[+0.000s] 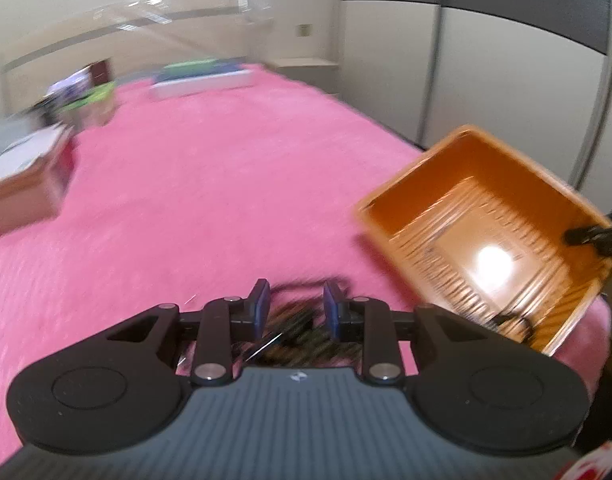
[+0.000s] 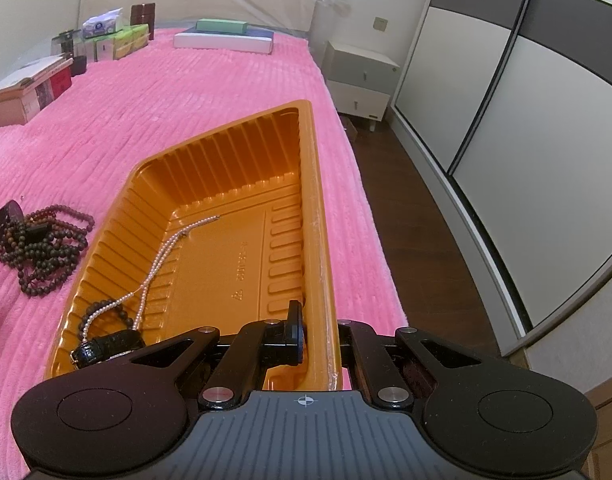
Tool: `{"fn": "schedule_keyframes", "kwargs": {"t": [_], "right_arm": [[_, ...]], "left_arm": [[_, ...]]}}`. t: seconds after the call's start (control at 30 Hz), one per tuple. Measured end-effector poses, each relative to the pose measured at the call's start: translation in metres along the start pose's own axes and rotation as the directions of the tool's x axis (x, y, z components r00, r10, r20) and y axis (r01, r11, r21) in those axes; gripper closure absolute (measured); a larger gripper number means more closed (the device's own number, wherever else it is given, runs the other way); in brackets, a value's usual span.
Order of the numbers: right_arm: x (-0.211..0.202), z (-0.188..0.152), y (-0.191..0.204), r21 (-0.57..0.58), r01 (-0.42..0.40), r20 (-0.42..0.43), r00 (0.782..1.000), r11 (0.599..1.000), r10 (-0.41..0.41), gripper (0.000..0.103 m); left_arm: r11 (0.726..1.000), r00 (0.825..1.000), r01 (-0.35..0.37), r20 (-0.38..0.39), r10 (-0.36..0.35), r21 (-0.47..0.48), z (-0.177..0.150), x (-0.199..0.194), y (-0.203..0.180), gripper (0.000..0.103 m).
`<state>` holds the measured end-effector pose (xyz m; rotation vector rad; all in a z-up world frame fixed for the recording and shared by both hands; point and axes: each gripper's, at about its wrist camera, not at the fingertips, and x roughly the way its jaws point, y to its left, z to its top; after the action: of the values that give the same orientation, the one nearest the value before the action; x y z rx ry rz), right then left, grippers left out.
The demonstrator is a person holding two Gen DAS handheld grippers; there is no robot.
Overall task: Organize jewelry
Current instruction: 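Close the left tool around the black leather bracelet in the pile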
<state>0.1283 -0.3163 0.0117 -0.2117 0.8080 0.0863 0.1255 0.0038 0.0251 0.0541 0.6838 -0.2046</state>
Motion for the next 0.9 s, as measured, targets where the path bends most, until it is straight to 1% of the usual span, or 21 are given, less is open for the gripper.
{"fn": "schedule_keyframes", "kwargs": {"t": [0.13,0.27,0.37,0.5,0.6,0.63,0.7,0.8,0.9], "right_arm": [[0.001,0.0,0.0,0.002,0.001,-0.003,1.0,1.0,-0.001,0.099],[0.001,-0.002,0.0,0.005,0.002,-0.009,1.0,1.0,-0.002,0.099],[0.001,-0.002,0.001,0.005,0.006,-0.014,1.0,1.0,-0.006,0.099],[0.002,0.0,0.003,0.001,0.007,-0.016,1.0,1.0,-0.007,0.099],[0.002,0.001,0.004,-0.003,0.008,-0.015,1.0,1.0,-0.008,0.099],[0.002,0.001,0.004,-0.004,0.009,-0.015,1.0,1.0,-0.009,0.099],[0.002,0.0,0.004,-0.007,0.01,-0.016,1.0,1.0,-0.01,0.099],[0.002,0.001,0.004,-0.008,0.011,-0.019,1.0,1.0,-0.011,0.099],[0.003,0.001,0.004,-0.009,0.013,-0.022,1.0,1.0,-0.014,0.099]], "left_arm": [[0.997,0.998,-0.062,-0.031,0.06,-0.054,-0.026,-0.006,0.026,0.077],[0.992,0.992,-0.112,-0.057,0.109,-0.051,-0.047,-0.005,0.035,0.077],[0.992,0.99,-0.123,-0.069,0.12,-0.04,-0.057,-0.003,0.037,0.077],[0.992,0.99,-0.129,-0.065,0.128,-0.008,-0.064,0.007,0.04,0.077],[0.99,0.99,-0.125,-0.055,0.129,0.068,-0.065,0.019,0.037,0.077],[0.987,0.991,-0.122,-0.045,0.127,0.109,-0.064,0.023,0.036,0.077],[0.97,0.99,-0.124,-0.044,0.136,0.207,-0.062,0.032,0.031,0.077],[0.937,0.991,-0.098,-0.051,0.123,0.336,-0.06,0.046,0.025,0.077],[0.883,0.989,-0.083,-0.069,0.129,0.462,-0.062,0.06,0.017,0.077]]}}
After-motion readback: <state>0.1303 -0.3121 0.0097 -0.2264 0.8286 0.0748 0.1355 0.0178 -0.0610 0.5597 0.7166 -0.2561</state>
